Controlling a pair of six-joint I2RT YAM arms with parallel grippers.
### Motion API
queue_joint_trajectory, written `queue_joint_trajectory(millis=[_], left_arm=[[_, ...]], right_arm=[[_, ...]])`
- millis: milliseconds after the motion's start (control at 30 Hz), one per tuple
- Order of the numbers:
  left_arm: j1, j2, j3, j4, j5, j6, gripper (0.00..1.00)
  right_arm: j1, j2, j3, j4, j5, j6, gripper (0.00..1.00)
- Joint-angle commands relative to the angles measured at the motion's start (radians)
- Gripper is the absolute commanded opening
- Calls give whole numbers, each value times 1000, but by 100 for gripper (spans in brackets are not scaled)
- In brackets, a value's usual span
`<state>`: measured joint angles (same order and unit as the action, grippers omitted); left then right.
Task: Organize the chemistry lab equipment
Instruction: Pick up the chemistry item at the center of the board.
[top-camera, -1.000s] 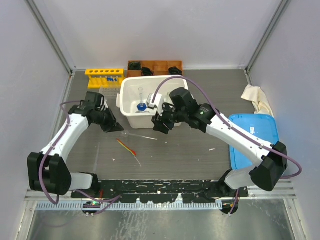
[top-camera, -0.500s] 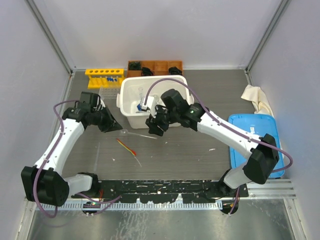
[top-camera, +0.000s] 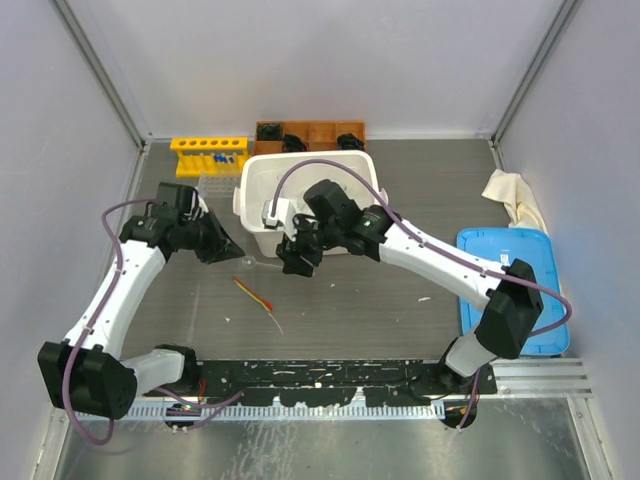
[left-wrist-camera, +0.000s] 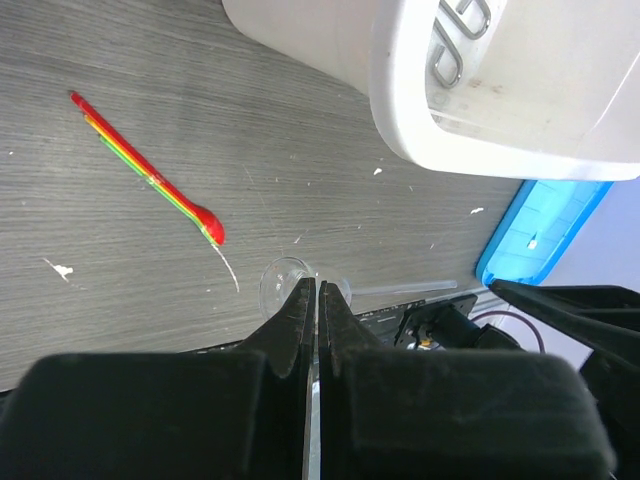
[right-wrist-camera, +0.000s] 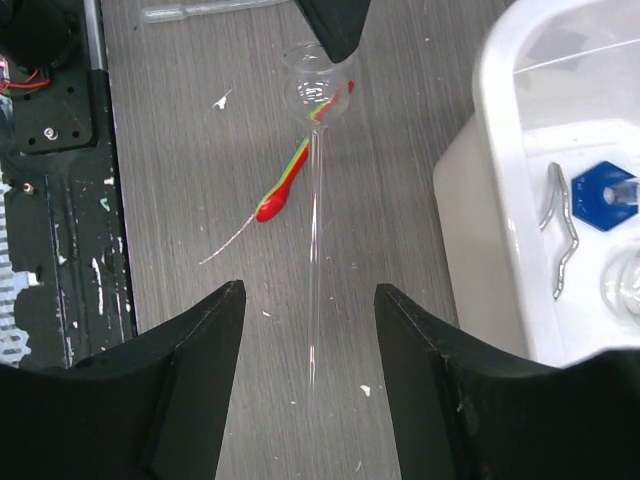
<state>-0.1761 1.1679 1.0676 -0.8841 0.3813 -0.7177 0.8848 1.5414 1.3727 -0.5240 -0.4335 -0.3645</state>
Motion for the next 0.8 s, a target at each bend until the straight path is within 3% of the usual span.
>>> queue_joint_trajectory(millis=[0,633,767], left_arm=[[-6,-28,56,-2,18,-8,0],[-11,-51,90,-17,35,-15,0],[-11,-48,96,-15,36,-18,0]], right_arm=[[12,31,51,20,-34,-13,61],[23,152,110,38,-41,6,55],[22,168,125,34,-47,10,45]])
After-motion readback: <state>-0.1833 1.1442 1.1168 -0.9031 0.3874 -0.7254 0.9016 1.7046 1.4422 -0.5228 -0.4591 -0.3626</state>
